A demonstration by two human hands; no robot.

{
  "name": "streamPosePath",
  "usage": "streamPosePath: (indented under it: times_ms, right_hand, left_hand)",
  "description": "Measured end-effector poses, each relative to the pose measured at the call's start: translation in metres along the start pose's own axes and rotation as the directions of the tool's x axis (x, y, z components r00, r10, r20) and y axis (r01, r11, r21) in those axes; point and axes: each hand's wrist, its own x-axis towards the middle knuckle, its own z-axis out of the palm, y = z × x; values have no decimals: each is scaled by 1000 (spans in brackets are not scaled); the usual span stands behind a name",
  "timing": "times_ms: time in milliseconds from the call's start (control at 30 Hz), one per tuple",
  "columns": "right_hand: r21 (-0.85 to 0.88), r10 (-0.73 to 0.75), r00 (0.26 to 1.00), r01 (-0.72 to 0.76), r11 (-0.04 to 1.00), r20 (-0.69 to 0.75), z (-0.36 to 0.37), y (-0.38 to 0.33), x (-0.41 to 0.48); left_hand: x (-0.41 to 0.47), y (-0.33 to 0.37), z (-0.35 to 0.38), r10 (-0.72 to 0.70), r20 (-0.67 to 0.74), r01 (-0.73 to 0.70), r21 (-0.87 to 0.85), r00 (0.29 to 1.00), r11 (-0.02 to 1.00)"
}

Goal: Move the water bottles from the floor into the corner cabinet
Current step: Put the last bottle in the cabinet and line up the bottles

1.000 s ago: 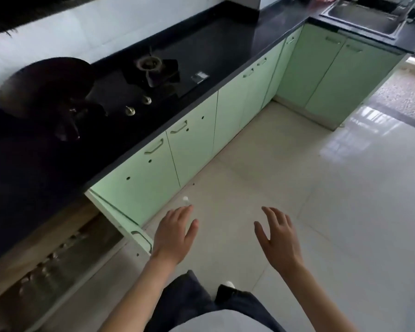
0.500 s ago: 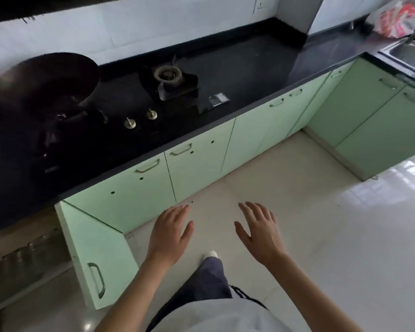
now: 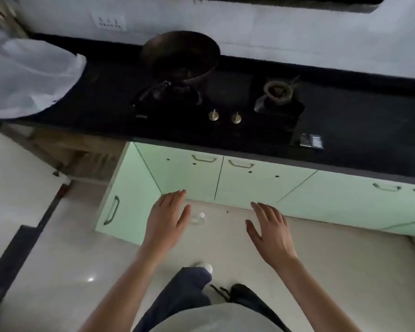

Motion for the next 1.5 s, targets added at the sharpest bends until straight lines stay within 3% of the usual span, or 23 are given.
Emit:
streamPosePath:
  times_ms: [200,367,500,633,900,1167,1333,1500]
  right_hand:
    - [30,-260,957,259,966,126,9,29,19]
    - [69,-302,946,296,953,117,14,34,33]
    - [79,-299,946,291,953,121,53,39,46]
    - [100,-297,947,286,953,124,154,60,70]
    - [114,-277,949,262,958,148,439,140,132]
    - [195,-236,962,208,959,138,679,206,190]
    - [371,-202,971,142,918,126,765,217,218]
    - [562,-200,969,84,823,148,779,204,233]
  left_hand:
    - [-79,33,40,-283,-79,284,-4,956,959]
    - [-89,53,59,-332,-67,333,0,941,943]
    - [-75,32,86,-352,-78,352,-21,933,936]
    - [-53,-37,166,-340,-70,340,-10,938,940]
    - [-11,-213,406,-332,-151,335,-6,931,942]
    - [26,-346,621,-192,-178,206,63,965,977]
    - [34,-397,689,-136,-188,158,106,973,982]
    - [43,-401,693,-160,-206,181,90,965,979]
